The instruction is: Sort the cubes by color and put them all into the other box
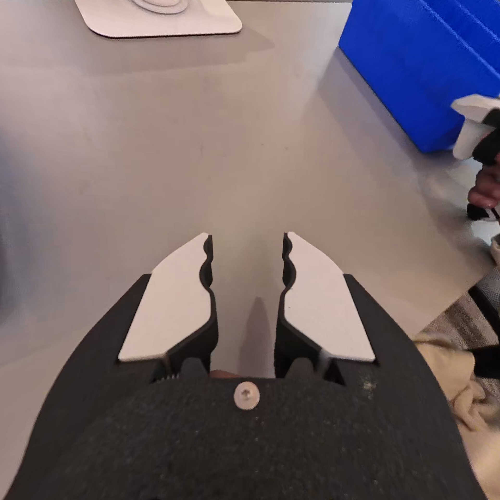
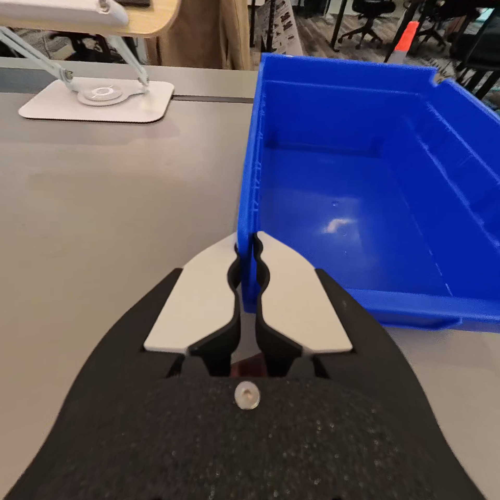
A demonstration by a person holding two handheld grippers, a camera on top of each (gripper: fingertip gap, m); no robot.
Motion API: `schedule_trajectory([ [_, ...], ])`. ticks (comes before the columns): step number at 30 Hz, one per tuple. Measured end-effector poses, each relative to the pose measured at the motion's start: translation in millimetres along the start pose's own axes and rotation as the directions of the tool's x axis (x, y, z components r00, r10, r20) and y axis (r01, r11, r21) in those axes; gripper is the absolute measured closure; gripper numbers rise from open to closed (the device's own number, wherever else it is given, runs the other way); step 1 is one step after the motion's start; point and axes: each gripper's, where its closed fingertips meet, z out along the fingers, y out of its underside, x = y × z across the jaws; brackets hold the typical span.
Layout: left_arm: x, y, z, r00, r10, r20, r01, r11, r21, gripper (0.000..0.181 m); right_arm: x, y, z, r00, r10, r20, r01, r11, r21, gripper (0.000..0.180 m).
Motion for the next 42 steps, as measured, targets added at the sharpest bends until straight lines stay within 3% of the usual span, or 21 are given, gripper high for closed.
schedule_trajectory([
  [10,-31,4,-6,0.977,-0.215,0.004,0.213,0.972,0.099,0.137,16,0,-15,0.997,-0.076,-0.016,0.077,0.996,0.036,0.172],
  [11,-27,4,-12,0.958,-0.283,-0.041,0.286,0.952,0.110,0.137,17,-3,-26,0.996,-0.084,-0.029,0.086,0.994,0.063,0.166],
  [13,1,3,-27,0.857,-0.436,-0.274,0.474,0.876,0.086,0.141,6,-10,-52,0.996,-0.089,-0.008,0.089,0.990,0.108,0.155],
  [15,25,-16,-48,0.714,-0.497,-0.494,0.589,0.807,0.039,0.130,-27,-19,-75,0.987,-0.069,0.143,0.049,0.989,0.141,0.151],
  [16,30,-32,-57,0.696,-0.456,-0.554,0.572,0.819,0.045,0.125,-55,-25,-84,0.955,-0.073,0.288,0.033,0.989,0.141,0.151],
  [17,29,-44,-59,0.735,-0.399,-0.549,0.511,0.857,0.062,0.123,-83,-27,-90,0.900,-0.084,0.427,0.039,0.993,0.112,0.151],
  [19,0,-46,-39,0.902,-0.306,-0.306,0.342,0.937,0.070,0.124,-123,-21,-89,0.799,-0.108,0.591,0.121,0.992,0.018,0.142],
  [21,-25,-33,-25,0.953,-0.283,-0.105,0.288,0.957,0.029,0.146,-135,-13,-74,0.779,-0.115,0.616,0.169,0.985,-0.029,0.140],
  [22,-17,-26,-25,0.918,-0.362,-0.160,0.363,0.931,-0.020,0.152,-137,-6,-66,0.787,-0.086,0.610,0.168,0.983,-0.078,0.140],
  [23,2,-26,-30,0.839,-0.442,-0.318,0.446,0.893,-0.065,0.149,-140,5,-63,0.778,-0.062,0.625,0.183,0.974,-0.131,0.140],
  [24,16,-30,-41,0.745,-0.466,-0.477,0.496,0.865,-0.071,0.143,-146,16,-65,0.754,-0.035,0.656,0.194,0.966,-0.172,0.141],
  [25,15,-31,-48,0.712,-0.457,-0.533,0.523,0.852,-0.032,0.140,-149,19,-66,0.741,-0.009,0.672,0.167,0.971,-0.171,0.140],
  [26,1,-26,-46,0.756,-0.436,-0.488,0.517,0.855,0.038,0.141,-146,19,-64,0.760,0.017,0.650,0.103,0.984,-0.145,0.140],
  [28,-41,-11,-45,0.898,-0.359,-0.255,0.414,0.886,0.210,0.139,-137,17,-64,0.804,0.014,0.595,0.025,0.998,-0.058,0.139],
  [29,-58,-6,-50,0.930,-0.333,-0.154,0.364,0.891,0.273,0.138,-130,14,-66,0.836,-0.005,0.549,0.010,1.000,-0.007,0.136],
  [32,-86,-3,-75,0.965,-0.259,0.041,0.225,0.896,0.383,0.122,-114,5,-71,0.895,-0.065,0.442,0.016,0.993,0.113,0.134],
  [34,-99,-7,-92,0.960,-0.231,0.158,0.136,0.880,0.456,0.122,-110,0,-72,0.915,-0.095,0.392,0.038,0.988,0.150,0.132],
  [42,-98,6,-76,0.957,-0.138,0.254,0.028,0.920,0.392,0.121,-106,4,-73,0.918,-0.058,0.393,0.002,0.990,0.142,0.128],
])
